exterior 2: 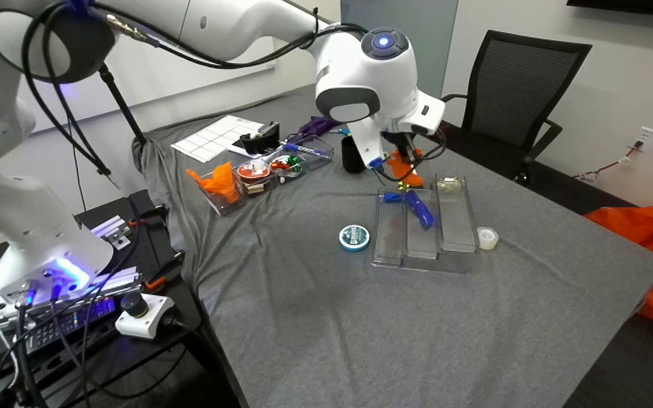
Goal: Pick up the orange tissue from the clear container on the right of the table and put it into the clear square container at the bottom of the table
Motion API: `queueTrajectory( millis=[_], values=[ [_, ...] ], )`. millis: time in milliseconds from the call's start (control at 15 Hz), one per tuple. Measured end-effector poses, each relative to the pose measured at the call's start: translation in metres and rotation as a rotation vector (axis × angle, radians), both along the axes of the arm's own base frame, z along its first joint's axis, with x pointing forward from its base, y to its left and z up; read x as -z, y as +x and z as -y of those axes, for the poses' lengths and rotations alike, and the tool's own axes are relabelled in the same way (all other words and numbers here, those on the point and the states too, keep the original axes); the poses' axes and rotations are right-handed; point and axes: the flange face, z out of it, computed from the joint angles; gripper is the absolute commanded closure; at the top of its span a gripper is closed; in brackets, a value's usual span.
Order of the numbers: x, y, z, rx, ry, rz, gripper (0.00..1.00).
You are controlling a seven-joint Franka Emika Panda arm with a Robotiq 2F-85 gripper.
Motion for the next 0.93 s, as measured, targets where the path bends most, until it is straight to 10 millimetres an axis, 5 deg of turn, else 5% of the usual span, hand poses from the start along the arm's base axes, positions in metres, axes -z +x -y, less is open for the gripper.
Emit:
queueTrajectory(
  millis=[267, 467, 933],
  values=[
    [0.007, -0.064, 0.016, -0.13, 0.081, -0.131, 0.97],
    [-0.011, -0.104, 0.028, -0.144, 0.076, -0.195, 0.97],
    [-0.012, -0.11, 0.02, -0.161, 0.073, -0.205, 0.99]
  ],
)
